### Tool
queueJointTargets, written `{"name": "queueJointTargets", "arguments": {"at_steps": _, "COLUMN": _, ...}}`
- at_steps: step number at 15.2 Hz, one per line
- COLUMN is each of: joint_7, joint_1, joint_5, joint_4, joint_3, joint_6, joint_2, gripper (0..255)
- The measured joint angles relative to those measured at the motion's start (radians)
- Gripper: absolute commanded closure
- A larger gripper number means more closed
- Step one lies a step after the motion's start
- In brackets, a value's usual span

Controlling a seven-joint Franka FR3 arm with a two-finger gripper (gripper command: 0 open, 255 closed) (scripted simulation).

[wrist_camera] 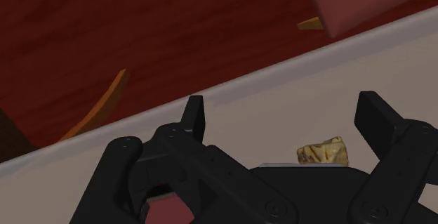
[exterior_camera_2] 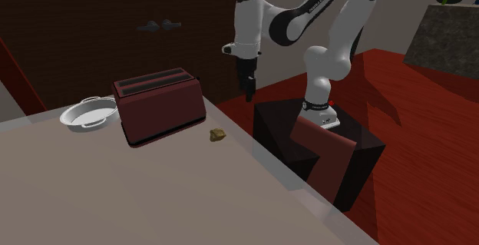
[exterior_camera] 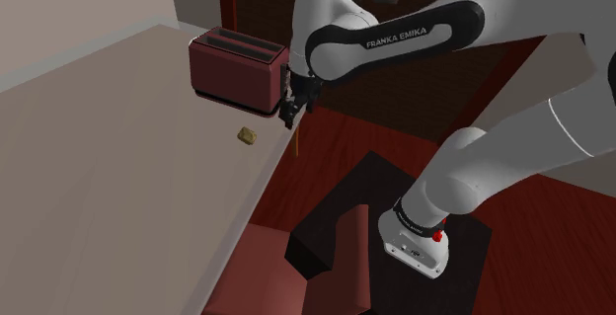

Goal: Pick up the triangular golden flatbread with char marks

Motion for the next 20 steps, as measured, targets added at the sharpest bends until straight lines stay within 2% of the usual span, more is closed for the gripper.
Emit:
{"name": "queueJointTargets", "arguments": {"at_steps": 5, "joint_7": 0.055, "joint_1": -0.008, "joint_5": -0.063, "joint_4": 0.054, "joint_3": 0.052, "joint_6": 0.193, "joint_2": 0.180, "gripper": 0}}
{"name": "queueJointTargets", "arguments": {"at_steps": 10, "joint_7": 0.151, "joint_1": -0.014, "joint_5": -0.183, "joint_4": 0.118, "joint_3": 0.095, "joint_6": 0.358, "joint_2": 0.352, "gripper": 0}}
{"name": "queueJointTargets", "arguments": {"at_steps": 13, "joint_7": 0.208, "joint_1": -0.012, "joint_5": -0.259, "joint_4": 0.163, "joint_3": 0.102, "joint_6": 0.417, "joint_2": 0.437, "gripper": 0}}
{"name": "queueJointTargets", "arguments": {"at_steps": 20, "joint_7": 0.274, "joint_1": -0.006, "joint_5": -0.341, "joint_4": 0.156, "joint_3": 0.090, "joint_6": 0.503, "joint_2": 0.521, "gripper": 0}}
